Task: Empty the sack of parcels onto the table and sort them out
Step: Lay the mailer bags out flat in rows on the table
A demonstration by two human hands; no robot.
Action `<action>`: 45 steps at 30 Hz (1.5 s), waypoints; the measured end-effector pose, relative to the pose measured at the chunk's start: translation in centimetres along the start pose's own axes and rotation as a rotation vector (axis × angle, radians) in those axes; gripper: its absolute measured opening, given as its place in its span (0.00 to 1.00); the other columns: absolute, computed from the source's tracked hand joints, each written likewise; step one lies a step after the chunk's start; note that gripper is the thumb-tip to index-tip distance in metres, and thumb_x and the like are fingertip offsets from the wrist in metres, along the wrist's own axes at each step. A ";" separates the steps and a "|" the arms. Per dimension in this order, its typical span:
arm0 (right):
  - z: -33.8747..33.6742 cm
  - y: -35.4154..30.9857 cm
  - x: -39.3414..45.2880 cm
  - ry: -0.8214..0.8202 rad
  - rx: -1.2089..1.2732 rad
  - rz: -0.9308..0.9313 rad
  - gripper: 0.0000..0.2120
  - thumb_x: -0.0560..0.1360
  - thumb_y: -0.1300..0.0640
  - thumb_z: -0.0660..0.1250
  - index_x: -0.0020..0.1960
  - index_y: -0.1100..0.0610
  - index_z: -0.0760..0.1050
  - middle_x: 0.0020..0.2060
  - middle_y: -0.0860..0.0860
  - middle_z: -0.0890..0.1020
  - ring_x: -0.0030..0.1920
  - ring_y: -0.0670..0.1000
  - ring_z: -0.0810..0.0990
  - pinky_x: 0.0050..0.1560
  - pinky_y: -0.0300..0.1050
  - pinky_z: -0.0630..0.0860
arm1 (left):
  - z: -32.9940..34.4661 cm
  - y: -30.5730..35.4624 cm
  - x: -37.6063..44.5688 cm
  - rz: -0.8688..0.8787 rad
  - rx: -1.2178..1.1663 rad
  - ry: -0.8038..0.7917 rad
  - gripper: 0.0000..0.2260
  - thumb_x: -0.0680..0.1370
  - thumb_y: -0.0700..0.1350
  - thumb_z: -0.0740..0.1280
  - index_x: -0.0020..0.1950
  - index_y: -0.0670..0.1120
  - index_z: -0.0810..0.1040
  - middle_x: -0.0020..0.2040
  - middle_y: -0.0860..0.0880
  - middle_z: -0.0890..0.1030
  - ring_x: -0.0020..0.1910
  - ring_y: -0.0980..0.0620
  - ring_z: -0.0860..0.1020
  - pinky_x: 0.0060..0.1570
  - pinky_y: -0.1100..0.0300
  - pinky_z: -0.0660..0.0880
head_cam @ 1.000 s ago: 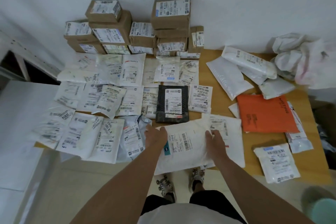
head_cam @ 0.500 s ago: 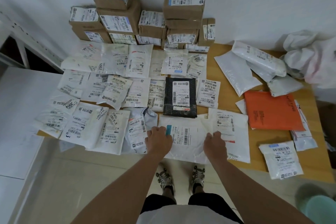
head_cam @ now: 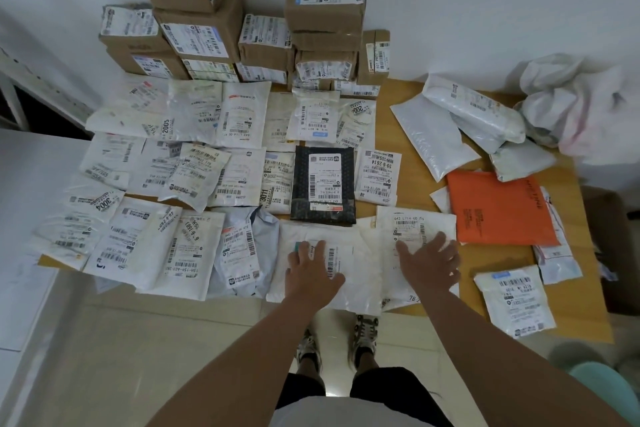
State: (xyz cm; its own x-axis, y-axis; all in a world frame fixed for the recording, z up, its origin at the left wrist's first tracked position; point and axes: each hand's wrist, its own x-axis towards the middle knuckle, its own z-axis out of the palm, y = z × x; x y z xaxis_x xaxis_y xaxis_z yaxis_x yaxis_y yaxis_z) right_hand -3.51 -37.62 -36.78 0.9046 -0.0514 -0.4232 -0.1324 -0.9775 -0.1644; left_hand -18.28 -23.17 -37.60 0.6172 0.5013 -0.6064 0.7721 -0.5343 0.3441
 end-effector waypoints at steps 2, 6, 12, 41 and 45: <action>-0.7 0.7 1.6 -0.123 0.038 0.099 0.51 0.70 0.30 0.66 0.78 0.56 0.45 0.76 0.61 0.54 0.76 0.63 0.54 0.73 0.63 0.54 | 0.4 0.8 0.3 -0.046 -0.016 -0.038 0.38 0.74 0.63 0.63 0.78 0.52 0.51 0.77 0.46 0.49 0.75 0.39 0.50 0.70 0.44 0.63; -1.3 2.5 3.8 -0.201 0.174 0.170 0.59 0.64 0.29 0.72 0.78 0.57 0.43 0.72 0.62 0.61 0.71 0.65 0.62 0.71 0.64 0.59 | 0.3 1.7 0.7 -0.082 0.061 -0.078 0.42 0.73 0.68 0.62 0.79 0.49 0.48 0.78 0.43 0.47 0.75 0.36 0.48 0.72 0.43 0.58; -1.7 4.0 4.7 -0.292 0.475 0.186 0.44 0.66 0.52 0.81 0.68 0.63 0.55 0.53 0.54 0.73 0.57 0.57 0.74 0.58 0.50 0.72 | 0.5 3.3 0.7 -0.144 0.120 -0.113 0.49 0.72 0.70 0.64 0.79 0.46 0.44 0.79 0.39 0.43 0.77 0.34 0.46 0.72 0.42 0.58; -1.7 1.6 2.4 -0.222 -0.244 -0.893 0.26 0.79 0.44 0.56 0.72 0.57 0.64 0.71 0.56 0.67 0.70 0.59 0.66 0.67 0.55 0.66 | 5.3 5.2 -2.5 -0.107 -0.066 0.141 0.28 0.74 0.52 0.64 0.72 0.48 0.63 0.75 0.47 0.61 0.76 0.44 0.56 0.74 0.46 0.55; 2.8 1.5 -1.1 -0.439 -0.271 -0.773 0.31 0.79 0.41 0.60 0.77 0.49 0.53 0.70 0.56 0.63 0.66 0.59 0.68 0.63 0.55 0.72 | 4.8 3.6 -2.6 -0.022 -0.046 0.120 0.28 0.75 0.50 0.65 0.73 0.46 0.63 0.73 0.47 0.64 0.74 0.46 0.60 0.73 0.50 0.59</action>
State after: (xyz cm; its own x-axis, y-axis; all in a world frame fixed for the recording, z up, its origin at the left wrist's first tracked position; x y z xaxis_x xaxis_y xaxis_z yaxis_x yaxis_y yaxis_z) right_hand -5.81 -38.50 -39.04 0.4607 0.6621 -0.5911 0.5924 -0.7253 -0.3507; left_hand -17.82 -29.68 -38.27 0.6116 0.5916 -0.5252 0.7900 -0.4916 0.3663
